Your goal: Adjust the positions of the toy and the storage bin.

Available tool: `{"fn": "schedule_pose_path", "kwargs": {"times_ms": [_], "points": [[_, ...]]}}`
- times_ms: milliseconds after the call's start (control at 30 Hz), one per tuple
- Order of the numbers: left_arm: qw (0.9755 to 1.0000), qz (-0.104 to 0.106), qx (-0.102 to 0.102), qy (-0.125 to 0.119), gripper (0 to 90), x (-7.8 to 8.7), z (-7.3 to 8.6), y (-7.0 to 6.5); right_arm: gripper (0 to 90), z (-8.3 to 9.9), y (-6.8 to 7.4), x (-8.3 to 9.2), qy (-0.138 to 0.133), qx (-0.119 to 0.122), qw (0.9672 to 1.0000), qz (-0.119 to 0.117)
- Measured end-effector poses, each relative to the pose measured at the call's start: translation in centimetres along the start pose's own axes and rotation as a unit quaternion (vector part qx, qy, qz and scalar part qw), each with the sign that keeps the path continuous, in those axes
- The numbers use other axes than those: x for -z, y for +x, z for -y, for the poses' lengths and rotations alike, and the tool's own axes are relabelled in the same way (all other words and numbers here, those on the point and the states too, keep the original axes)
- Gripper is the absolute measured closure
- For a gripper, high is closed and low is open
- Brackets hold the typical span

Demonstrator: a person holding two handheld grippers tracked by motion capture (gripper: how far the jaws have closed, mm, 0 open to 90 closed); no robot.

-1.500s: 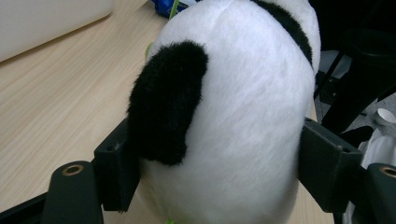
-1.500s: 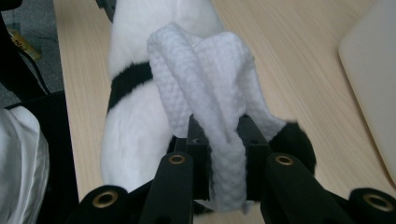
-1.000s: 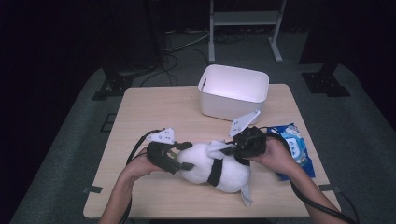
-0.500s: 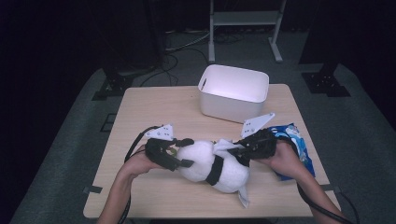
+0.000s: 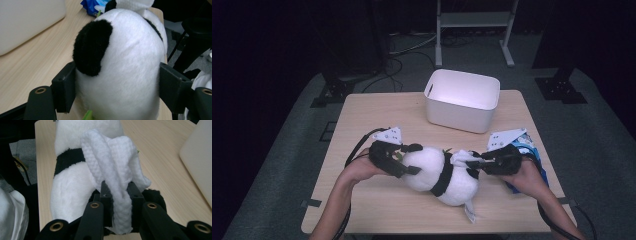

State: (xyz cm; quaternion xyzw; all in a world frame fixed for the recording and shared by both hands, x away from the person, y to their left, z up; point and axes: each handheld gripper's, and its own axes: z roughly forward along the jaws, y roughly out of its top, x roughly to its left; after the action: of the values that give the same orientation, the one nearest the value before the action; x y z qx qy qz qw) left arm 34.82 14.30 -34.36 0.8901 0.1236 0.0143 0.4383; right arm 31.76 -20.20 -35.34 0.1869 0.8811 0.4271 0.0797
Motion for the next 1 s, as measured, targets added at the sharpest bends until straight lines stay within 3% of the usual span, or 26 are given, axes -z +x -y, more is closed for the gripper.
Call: {"fn": "schedule_pose_path", "kwargs": {"times_ms": [167, 400, 600, 1000], "points": [[0.9999, -0.001, -0.009, 0.011, 25.1, 0.0, -1.3, -0.1, 77.8, -0.4, -0.2, -0.5, -0.004, -0.001, 1.0, -0.003], [0.9999, 0.006, -0.012, 0.004, 25.0, -0.6, -1.7, 0.0, 77.8, -2.5, 0.0, -1.6, 0.011, 0.024, 0.9996, -0.006], [0.9997, 0.021, -0.007, -0.013, 23.9, -1.4, -1.2, 0.0, 78.3, -1.7, -0.1, -1.8, 0.046, 0.019, 0.9986, -0.018], [0.9973, 0.043, 0.01, -0.058, 15.6, -1.6, -0.6, 0.1, 78.4, -0.5, 0.3, -1.1, 0.048, 0.017, 0.9985, -0.02]]}}
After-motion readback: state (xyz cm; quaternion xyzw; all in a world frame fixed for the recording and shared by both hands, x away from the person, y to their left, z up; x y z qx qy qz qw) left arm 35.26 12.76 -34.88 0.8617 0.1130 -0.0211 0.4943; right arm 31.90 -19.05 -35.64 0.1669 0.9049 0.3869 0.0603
